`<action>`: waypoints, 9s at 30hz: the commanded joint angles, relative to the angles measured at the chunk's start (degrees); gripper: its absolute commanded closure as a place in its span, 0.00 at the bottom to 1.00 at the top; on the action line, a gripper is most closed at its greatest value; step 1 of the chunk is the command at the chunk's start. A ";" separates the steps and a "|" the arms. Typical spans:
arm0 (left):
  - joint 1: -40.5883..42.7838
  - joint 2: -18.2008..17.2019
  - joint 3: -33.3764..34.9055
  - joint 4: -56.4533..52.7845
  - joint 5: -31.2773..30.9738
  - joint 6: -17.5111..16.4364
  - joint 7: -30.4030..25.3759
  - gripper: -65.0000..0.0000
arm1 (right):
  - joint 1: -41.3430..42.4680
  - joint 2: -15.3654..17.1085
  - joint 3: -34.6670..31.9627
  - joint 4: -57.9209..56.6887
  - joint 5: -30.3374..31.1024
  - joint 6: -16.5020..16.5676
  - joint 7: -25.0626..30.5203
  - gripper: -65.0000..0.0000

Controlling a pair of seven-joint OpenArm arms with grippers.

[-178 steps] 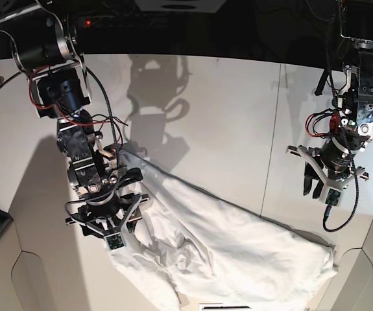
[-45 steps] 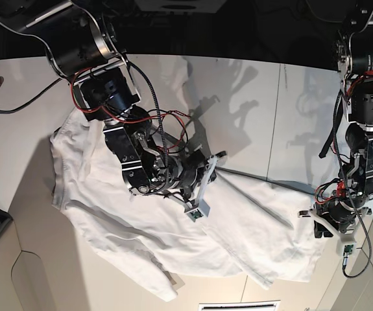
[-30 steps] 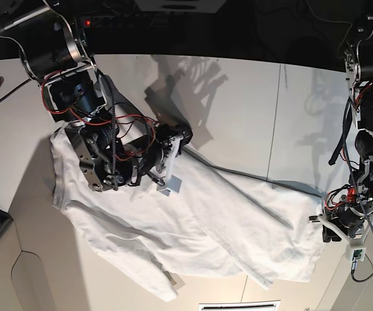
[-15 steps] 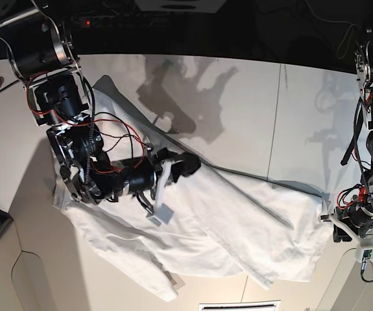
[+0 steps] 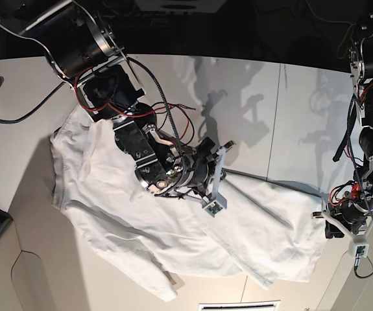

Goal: Layout the t-shirt on the table in an organized manner, then fold the t-shirt properly
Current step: 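Reach the right gripper across the shirt and grasp another fold, then lower the left gripper onto the shirt hem and grasp it, then pull the shirt apart with both grippers, stretching it flat, then lift the right gripper with the shirt corner and pull it outward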

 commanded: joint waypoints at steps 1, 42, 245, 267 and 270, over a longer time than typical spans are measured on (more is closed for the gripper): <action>-1.70 -0.94 -0.31 0.76 -0.50 -0.20 -1.18 0.69 | 1.55 -0.02 -0.57 -0.68 -1.27 -1.77 1.49 1.00; -1.70 -0.74 -0.31 0.76 -0.52 -0.20 -2.10 0.69 | -0.22 4.61 -1.84 4.94 -5.64 -6.71 3.34 1.00; 16.24 -3.30 7.19 31.23 -63.98 -21.50 49.24 1.00 | -45.62 56.61 4.92 55.65 -25.44 12.22 -10.60 0.57; 16.24 -3.30 7.19 31.23 -63.78 -21.50 48.87 1.00 | -43.54 55.98 4.52 49.07 -24.57 10.75 -5.90 0.98; 16.24 -3.30 7.19 31.23 -63.76 -21.50 48.89 1.00 | -43.52 55.98 4.52 49.18 -23.41 5.68 -5.90 1.00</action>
